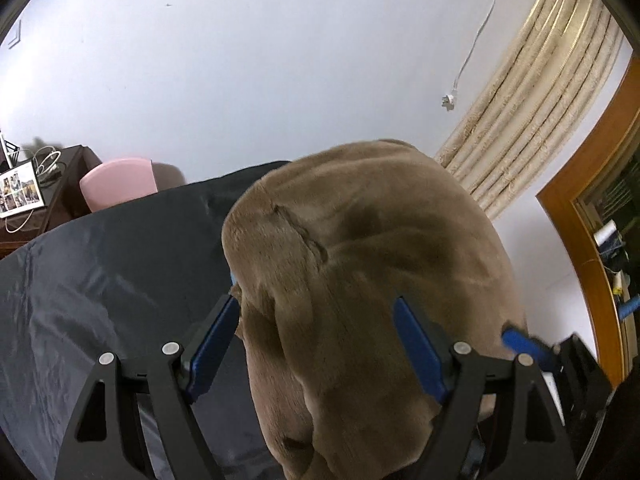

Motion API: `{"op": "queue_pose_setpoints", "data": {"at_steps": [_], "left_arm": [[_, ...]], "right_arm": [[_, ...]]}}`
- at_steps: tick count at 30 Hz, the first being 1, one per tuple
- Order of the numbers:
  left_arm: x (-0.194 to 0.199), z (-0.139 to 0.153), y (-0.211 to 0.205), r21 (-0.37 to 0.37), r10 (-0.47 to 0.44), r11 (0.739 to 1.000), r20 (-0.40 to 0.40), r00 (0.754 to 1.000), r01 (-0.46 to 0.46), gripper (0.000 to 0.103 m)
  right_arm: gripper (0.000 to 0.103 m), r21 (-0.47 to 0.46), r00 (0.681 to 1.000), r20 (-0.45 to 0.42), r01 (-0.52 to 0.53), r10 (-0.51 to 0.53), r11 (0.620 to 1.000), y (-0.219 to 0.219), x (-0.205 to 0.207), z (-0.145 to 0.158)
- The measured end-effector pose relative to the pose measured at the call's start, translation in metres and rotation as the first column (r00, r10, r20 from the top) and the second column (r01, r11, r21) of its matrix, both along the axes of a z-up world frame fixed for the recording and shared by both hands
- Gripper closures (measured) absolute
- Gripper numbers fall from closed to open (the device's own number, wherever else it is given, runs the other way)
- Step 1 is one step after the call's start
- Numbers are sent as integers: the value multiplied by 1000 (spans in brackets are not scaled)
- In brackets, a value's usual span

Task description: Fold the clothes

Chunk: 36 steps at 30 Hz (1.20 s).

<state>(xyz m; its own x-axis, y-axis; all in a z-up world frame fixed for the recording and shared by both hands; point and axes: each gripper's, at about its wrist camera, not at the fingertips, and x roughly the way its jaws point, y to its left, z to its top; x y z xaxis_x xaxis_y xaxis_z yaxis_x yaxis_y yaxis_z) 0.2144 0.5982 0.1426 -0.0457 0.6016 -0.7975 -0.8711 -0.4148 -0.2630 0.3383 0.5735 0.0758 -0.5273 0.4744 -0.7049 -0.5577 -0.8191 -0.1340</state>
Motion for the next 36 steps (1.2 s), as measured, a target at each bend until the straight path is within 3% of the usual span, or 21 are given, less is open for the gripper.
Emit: {"op": "queue_pose_setpoints", "data": {"at_steps": [6, 8, 11, 21, 26, 31, 36], "left_arm": [[19, -4, -3, -23, -32, 999, -56, 998, 31, 19], [24, -8, -1, -34, -46, 998, -62, 997, 44, 19], [31, -16, 2, -57, -68, 996, -75, 995, 64, 19], [29, -44, 2, -107, -86, 991, -97, 992, 76, 19], [27, -56, -1, -108, -87, 991, -101, 991, 76, 14], [24, -69, -4, -104, -85, 992, -97, 992, 75, 6], [21, -68, -7, -101, -80, 992, -95, 992, 70, 4]], "right_arm": [[21, 17, 998, 10, 64, -64, 998, 17, 21, 9], [21, 17, 996, 13, 88, -88, 996, 13, 34, 3], [21, 5, 993, 26, 117, -117, 993, 42, 28, -8], [21, -43, 992, 52, 120, -118, 992, 49, 40, -40], [16, -65, 993, 66, 102, -98, 993, 51, 40, -56], [7, -159, 993, 56, 108, -100, 981, 62, 50, -78], [6, -186, 994, 27, 113, -110, 976, 67, 53, -75]]}}
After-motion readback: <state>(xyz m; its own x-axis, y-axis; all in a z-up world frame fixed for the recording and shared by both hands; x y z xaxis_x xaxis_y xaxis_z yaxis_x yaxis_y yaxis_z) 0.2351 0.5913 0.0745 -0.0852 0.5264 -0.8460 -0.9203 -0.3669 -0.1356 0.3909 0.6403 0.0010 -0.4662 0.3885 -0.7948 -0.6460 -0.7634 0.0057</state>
